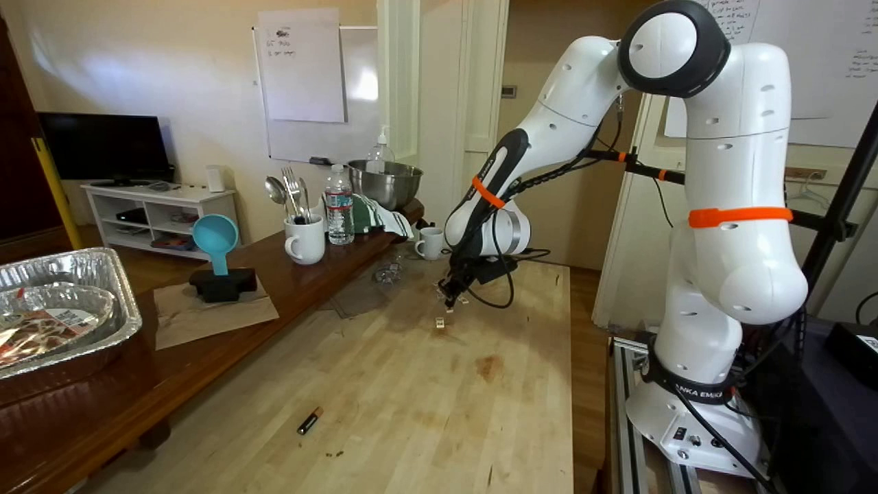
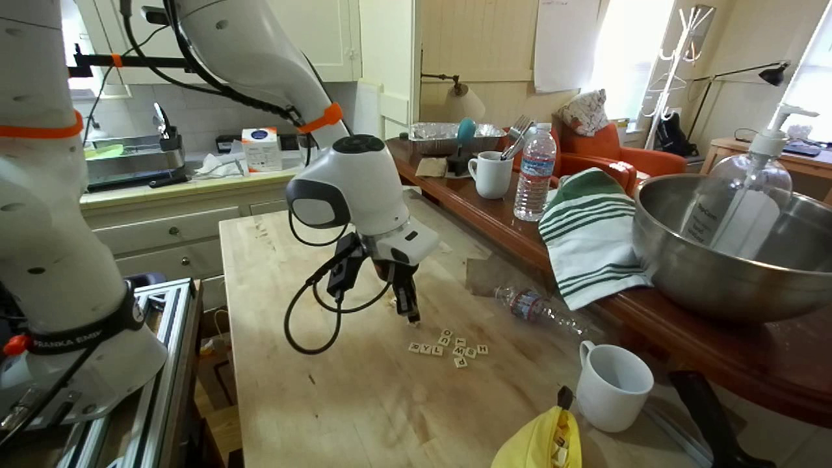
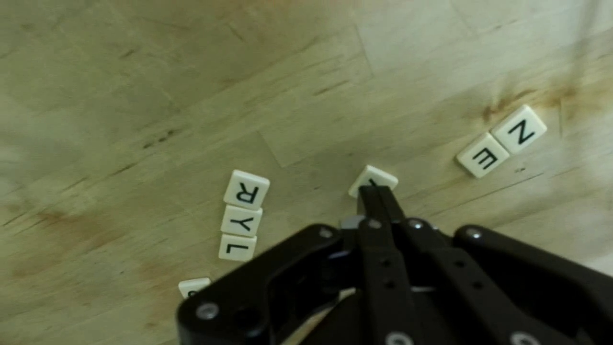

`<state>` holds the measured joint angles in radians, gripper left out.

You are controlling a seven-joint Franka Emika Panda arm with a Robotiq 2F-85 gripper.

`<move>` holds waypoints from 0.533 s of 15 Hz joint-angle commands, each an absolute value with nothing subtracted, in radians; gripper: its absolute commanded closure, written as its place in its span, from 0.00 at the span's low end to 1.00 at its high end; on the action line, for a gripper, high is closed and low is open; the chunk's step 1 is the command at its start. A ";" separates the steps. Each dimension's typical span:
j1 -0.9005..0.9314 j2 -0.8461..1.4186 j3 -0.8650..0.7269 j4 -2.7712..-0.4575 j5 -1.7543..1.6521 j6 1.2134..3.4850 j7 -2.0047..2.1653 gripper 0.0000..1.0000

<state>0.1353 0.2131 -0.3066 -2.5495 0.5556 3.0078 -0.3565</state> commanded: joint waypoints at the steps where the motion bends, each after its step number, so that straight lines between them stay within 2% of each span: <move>1: 0.128 0.233 -0.316 -2.543 0.539 3.000 -0.380 1.00; 8: 0.128 0.253 -0.307 -2.539 0.554 2.996 -0.385 1.00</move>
<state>0.1314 0.2287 -0.3115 -2.5462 0.5555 3.0078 -0.3794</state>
